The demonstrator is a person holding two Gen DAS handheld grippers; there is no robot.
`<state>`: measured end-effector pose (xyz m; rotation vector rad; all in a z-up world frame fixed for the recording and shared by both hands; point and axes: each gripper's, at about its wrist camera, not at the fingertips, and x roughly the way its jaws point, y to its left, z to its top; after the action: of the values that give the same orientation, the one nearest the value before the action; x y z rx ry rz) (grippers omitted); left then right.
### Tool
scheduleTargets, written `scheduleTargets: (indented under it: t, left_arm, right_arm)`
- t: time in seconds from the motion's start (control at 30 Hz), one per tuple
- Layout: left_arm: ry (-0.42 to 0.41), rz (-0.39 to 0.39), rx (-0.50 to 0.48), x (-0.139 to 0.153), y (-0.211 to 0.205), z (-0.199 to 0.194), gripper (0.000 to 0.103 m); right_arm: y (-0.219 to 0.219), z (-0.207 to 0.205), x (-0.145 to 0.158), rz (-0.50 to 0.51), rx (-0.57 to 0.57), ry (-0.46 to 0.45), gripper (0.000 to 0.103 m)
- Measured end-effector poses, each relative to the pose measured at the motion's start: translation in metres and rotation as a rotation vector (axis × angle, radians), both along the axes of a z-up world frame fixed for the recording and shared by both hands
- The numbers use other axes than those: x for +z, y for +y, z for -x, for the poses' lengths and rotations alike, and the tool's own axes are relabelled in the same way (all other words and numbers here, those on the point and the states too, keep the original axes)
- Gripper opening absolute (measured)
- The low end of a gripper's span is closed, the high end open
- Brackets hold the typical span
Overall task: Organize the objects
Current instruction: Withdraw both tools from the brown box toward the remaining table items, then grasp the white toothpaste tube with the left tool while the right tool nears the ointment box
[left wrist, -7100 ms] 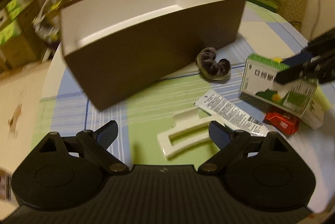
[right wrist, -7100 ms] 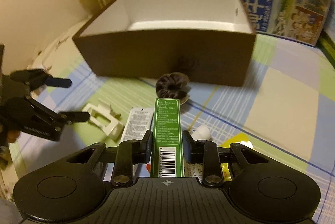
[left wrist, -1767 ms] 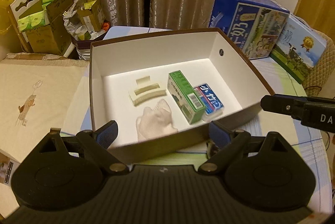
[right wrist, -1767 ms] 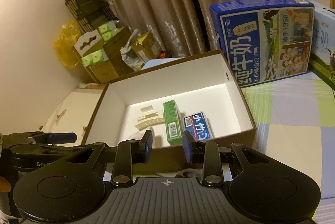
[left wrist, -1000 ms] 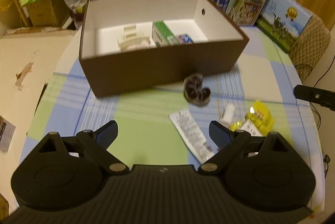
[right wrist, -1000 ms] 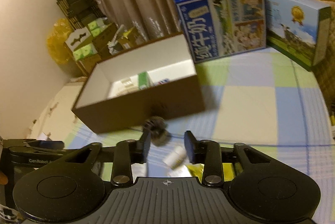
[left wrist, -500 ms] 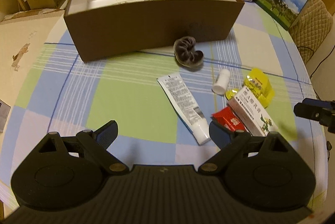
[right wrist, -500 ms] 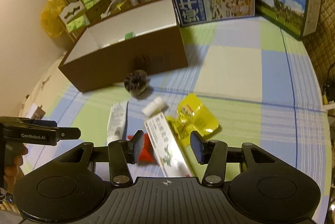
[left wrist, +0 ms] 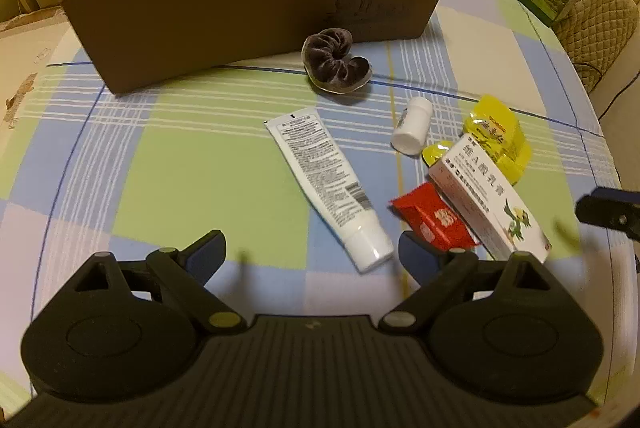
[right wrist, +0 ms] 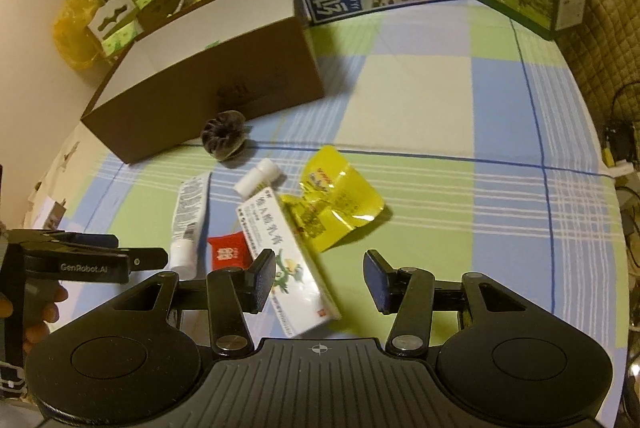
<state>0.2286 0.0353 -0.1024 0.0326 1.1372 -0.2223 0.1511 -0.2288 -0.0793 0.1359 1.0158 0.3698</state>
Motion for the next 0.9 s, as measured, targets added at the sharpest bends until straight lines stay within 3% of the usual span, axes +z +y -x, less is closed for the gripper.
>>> scheduleTargets:
  t: [0.23,0.37,0.6,0.83,0.9]
  left_arm:
    - [-0.008,-0.031,-0.007,-0.015,-0.016,-0.021,0.09]
    - [-0.015,-0.07,-0.019,-0.022,-0.02,-0.029,0.085]
    - [-0.012,-0.054,-0.034,-0.031,-0.02,-0.038,0.075]
    - [-0.032,-0.054,-0.068,-0.03,-0.014,-0.028,0.039]
    - [-0.037,-0.064,-0.065,-0.029,-0.006,-0.026,0.037]
  right_arm:
    - [-0.006,0.0,-0.002,0.007,-0.023,0.013,0.046]
    - [-0.001,-0.001,-0.003,0.02,-0.005,0.011,0.046]
    - [0.026,-0.008,-0.01,0.05,0.103,-0.001,0.046]
    - [0.059,-0.017,-0.029,0.123,0.209,-0.007,0.046]
    - [0.063,-0.019,-0.034,0.135,0.213,-0.008,0.046]
